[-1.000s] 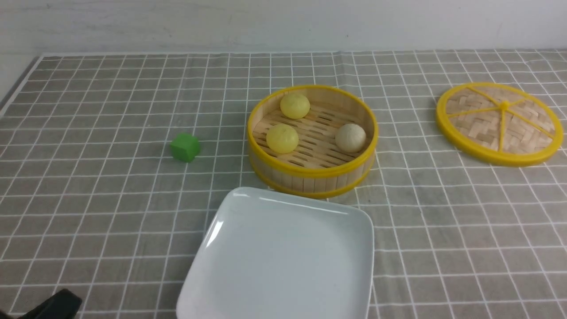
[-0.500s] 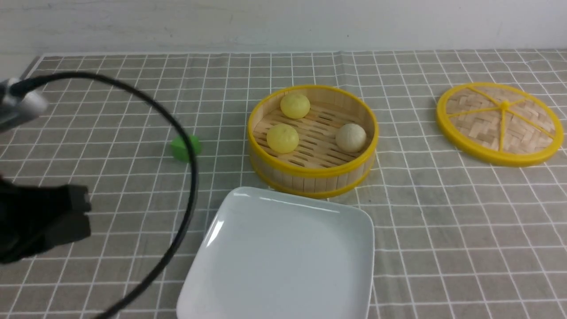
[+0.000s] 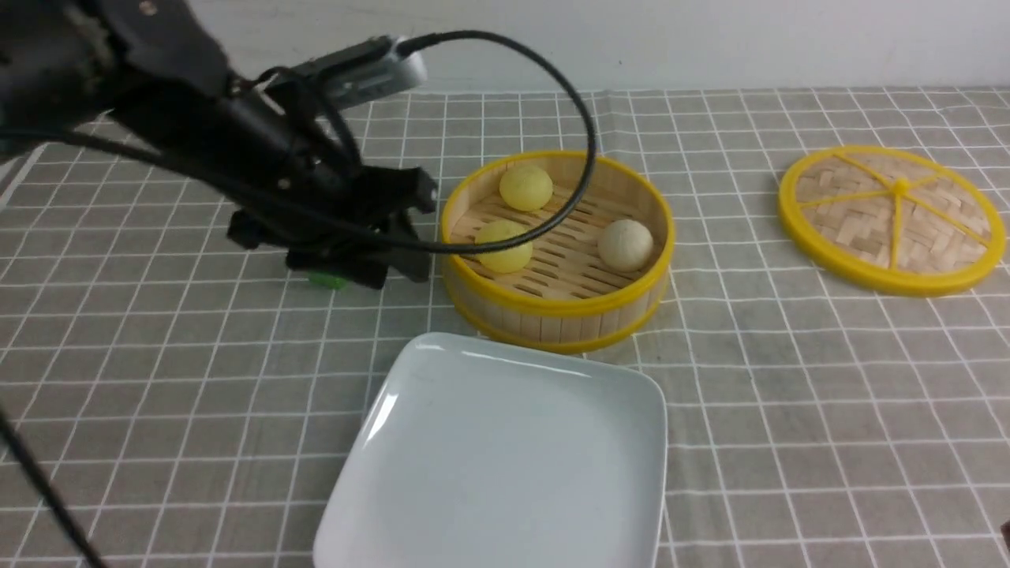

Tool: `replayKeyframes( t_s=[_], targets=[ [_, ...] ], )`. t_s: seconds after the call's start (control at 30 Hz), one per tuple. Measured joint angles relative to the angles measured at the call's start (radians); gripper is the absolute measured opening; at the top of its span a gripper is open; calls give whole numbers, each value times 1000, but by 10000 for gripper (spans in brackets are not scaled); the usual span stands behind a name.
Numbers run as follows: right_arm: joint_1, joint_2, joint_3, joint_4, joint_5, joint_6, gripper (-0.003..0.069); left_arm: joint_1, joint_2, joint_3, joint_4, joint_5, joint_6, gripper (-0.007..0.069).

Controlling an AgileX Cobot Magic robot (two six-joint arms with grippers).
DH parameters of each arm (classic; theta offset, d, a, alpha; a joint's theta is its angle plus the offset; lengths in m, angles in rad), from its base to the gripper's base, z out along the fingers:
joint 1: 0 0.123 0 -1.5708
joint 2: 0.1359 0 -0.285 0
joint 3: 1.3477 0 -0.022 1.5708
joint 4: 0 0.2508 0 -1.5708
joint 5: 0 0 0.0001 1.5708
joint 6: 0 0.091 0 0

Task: Put the steamed buns into the plate on the grey tablecloth.
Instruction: 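Reach into the bamboo steamer and grasp a bun with the left gripper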

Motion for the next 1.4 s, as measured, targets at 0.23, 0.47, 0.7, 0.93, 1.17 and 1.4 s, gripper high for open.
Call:
replayKeyframes(
  t_s=[0.23,0.47,0.7,0.93,1.17,1.4],
  targets=[
    [0,13,0,0,1,-1,130,-84,237,-333,105,45,-4,379],
    [0,13,0,0,-5,-1,160,-116,410,-513,175,59,-7,379],
    [0,13,0,-3,-22,-1,171,-116,498,-558,194,-1,-9,379],
    [0,13,0,-3,-24,-1,186,-116,553,-559,194,-98,-9,379],
    [0,13,0,-3,-24,-1,197,-116,579,-559,212,-143,-9,356],
    [0,14,-1,-4,-27,-1,209,-116,583,-559,218,-140,-10,65]
  ],
)
